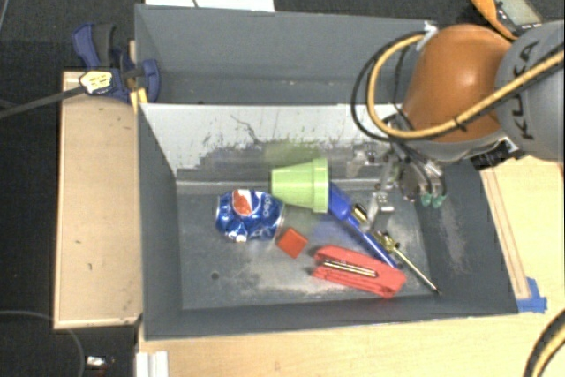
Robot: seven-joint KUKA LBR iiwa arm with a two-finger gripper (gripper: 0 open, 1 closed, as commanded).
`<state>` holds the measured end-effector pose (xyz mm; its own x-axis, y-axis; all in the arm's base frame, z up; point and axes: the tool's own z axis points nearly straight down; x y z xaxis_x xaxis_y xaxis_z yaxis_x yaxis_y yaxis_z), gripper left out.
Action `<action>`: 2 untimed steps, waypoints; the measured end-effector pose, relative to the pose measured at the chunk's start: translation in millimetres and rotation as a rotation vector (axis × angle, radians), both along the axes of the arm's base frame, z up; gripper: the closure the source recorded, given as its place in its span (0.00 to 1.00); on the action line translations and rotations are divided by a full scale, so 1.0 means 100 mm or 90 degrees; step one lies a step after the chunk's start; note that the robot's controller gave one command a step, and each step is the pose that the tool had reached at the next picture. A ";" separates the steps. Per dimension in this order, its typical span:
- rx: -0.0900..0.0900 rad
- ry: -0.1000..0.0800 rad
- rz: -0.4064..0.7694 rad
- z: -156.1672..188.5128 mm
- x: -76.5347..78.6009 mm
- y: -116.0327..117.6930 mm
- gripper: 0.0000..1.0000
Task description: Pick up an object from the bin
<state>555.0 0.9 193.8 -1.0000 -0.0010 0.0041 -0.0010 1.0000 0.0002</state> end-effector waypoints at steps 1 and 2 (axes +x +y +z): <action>0.000 -0.004 0.000 0.03 0.02 0.00 0.00; 0.000 -0.005 -0.002 -0.58 -0.07 0.09 0.00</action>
Offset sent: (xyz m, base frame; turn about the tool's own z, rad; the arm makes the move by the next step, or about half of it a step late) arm -0.0107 0.0120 -0.0730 0.0043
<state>547.7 10.4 136.0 -1.0000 0.0025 -0.0043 0.0025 1.0000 0.0007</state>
